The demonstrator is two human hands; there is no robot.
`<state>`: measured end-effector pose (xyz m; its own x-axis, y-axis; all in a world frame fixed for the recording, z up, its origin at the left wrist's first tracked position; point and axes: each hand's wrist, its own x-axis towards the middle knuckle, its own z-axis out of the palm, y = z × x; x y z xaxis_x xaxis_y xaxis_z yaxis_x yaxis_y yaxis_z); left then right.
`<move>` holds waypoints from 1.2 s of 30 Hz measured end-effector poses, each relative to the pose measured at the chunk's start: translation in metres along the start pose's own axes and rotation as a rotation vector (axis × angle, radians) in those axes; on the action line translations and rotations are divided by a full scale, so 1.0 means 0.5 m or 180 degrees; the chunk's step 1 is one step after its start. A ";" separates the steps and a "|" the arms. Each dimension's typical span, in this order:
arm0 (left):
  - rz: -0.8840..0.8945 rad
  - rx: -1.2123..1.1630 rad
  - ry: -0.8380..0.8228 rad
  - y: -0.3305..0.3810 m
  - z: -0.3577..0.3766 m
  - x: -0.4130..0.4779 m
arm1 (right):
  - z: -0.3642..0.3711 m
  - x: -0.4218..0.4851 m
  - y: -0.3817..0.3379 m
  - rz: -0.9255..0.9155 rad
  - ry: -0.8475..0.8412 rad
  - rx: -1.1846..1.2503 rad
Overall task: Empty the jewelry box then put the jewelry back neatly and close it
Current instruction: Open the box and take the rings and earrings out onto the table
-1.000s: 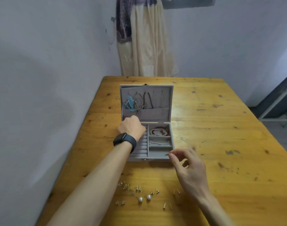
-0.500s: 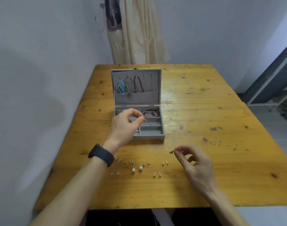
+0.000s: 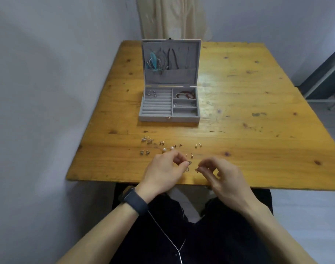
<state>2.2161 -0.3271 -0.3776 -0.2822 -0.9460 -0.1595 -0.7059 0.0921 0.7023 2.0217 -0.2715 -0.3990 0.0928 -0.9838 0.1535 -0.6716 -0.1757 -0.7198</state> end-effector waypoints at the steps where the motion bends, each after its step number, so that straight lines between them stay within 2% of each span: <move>1: -0.0055 0.0079 0.0022 -0.007 0.000 -0.005 | 0.004 0.001 -0.002 -0.0001 -0.0119 -0.0045; 5: -0.0161 0.0269 0.0033 -0.018 0.003 -0.010 | 0.021 0.021 -0.002 -0.0005 -0.0477 -0.0244; 9: -0.0207 0.0605 0.0248 -0.023 0.014 -0.006 | 0.034 0.036 -0.004 0.0063 -0.0424 -0.0254; 18: -0.0330 0.0681 0.0426 -0.021 0.026 -0.001 | 0.035 0.064 -0.011 0.0223 -0.0441 -0.0581; 28: -0.0288 0.0732 0.0464 -0.017 0.025 -0.001 | 0.043 0.038 0.007 0.0145 0.0102 -0.0425; 36: -0.0069 0.0545 0.0481 -0.019 -0.023 0.015 | 0.038 0.044 -0.010 0.0192 0.0219 -0.0119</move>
<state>2.2284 -0.3385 -0.3773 -0.1744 -0.9829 -0.0583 -0.8143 0.1107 0.5698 2.0410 -0.2927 -0.4048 0.0017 -0.9875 0.1576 -0.7015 -0.1135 -0.7035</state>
